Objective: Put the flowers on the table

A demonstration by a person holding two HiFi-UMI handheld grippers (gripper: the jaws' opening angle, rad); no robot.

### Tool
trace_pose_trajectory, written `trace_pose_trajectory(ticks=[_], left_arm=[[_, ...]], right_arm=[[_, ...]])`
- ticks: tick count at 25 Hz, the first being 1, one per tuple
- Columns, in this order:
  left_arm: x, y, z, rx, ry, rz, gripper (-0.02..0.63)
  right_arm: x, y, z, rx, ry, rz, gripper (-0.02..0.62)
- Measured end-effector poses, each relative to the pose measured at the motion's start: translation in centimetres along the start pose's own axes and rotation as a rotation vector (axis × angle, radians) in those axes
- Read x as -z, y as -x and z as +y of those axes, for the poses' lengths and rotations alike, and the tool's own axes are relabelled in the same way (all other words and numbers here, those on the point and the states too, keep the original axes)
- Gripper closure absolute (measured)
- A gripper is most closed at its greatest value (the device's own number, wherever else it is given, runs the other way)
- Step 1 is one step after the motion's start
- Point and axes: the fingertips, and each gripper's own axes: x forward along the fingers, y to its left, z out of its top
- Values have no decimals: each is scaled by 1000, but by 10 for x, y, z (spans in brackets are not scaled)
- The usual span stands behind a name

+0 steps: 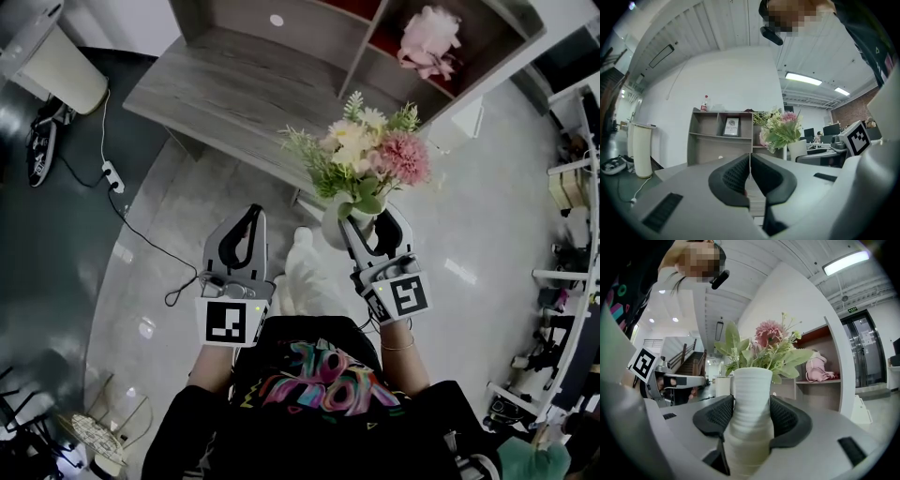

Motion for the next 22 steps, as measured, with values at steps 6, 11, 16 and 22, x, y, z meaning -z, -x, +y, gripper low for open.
trace_pose_trajectory(ticks=[6,11,16,22], left_arm=[[0,-65,22,6,-5,-10,577],[-7,-123,25,11,-10,-28,577],[-16,-171,33,-9,-27,-35,577],[-25,-207,55,-36,-58,-42,577]], right_arm=[[2,-55,-35,-12,-2,0,334],[-3,-94,-71,-30,7,7,334],[-15,-135,-101,-75,16,-20,334],[-33,-180,-114,-124,20,-61,334]])
